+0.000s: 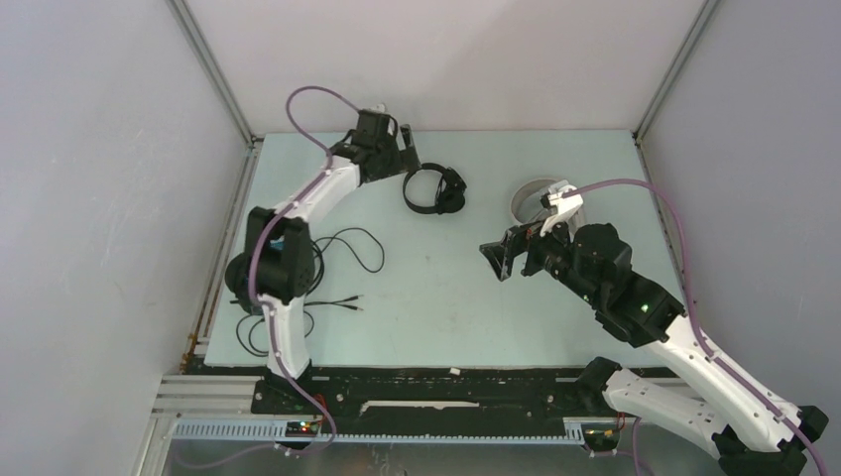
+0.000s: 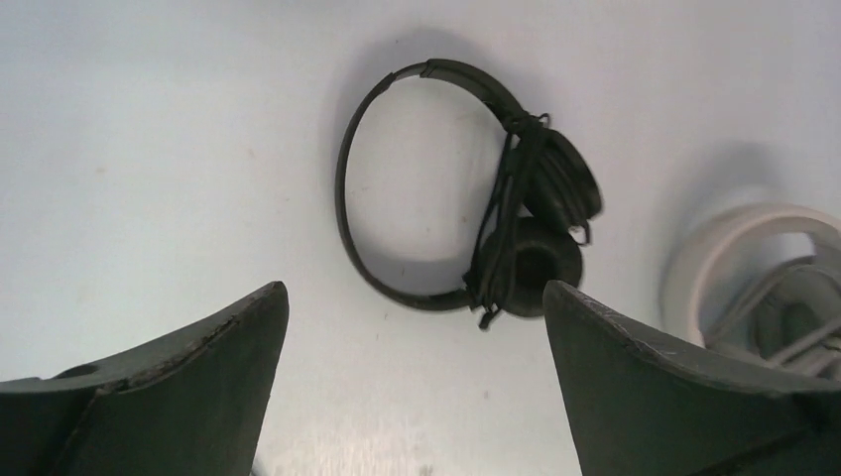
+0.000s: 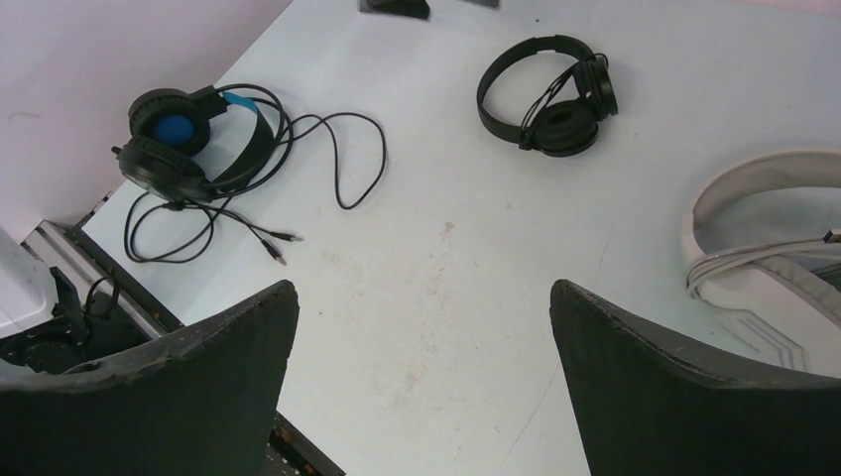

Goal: Wrap the headphones
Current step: Place the headphones at the center of the board, then pick up the headphones from the corner of the board.

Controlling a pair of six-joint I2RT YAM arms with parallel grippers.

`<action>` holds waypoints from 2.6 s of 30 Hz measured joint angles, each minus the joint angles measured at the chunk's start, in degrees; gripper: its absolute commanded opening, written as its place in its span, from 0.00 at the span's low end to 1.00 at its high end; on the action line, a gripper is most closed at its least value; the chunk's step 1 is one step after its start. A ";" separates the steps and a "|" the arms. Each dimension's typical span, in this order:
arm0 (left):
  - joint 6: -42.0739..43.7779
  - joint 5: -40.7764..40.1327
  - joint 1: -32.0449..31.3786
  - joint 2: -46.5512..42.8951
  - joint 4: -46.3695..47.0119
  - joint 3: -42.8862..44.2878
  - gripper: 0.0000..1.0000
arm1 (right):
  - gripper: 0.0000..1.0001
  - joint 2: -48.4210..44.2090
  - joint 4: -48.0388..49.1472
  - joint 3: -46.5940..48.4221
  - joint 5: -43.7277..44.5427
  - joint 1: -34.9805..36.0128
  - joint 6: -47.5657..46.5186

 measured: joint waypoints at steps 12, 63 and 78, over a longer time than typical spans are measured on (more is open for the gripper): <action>0.26 -17.49 0.02 -32.44 -6.99 -20.87 1.00 | 0.99 2.82 0.20 -0.50 -1.09 -0.81 4.42; 6.38 8.59 15.54 -51.49 -7.19 -42.12 0.00 | 0.93 6.12 12.72 -4.70 -16.63 -0.98 10.34; -11.47 43.12 11.98 -63.49 11.80 -40.74 0.00 | 0.89 10.71 33.14 -7.08 -21.66 0.33 6.93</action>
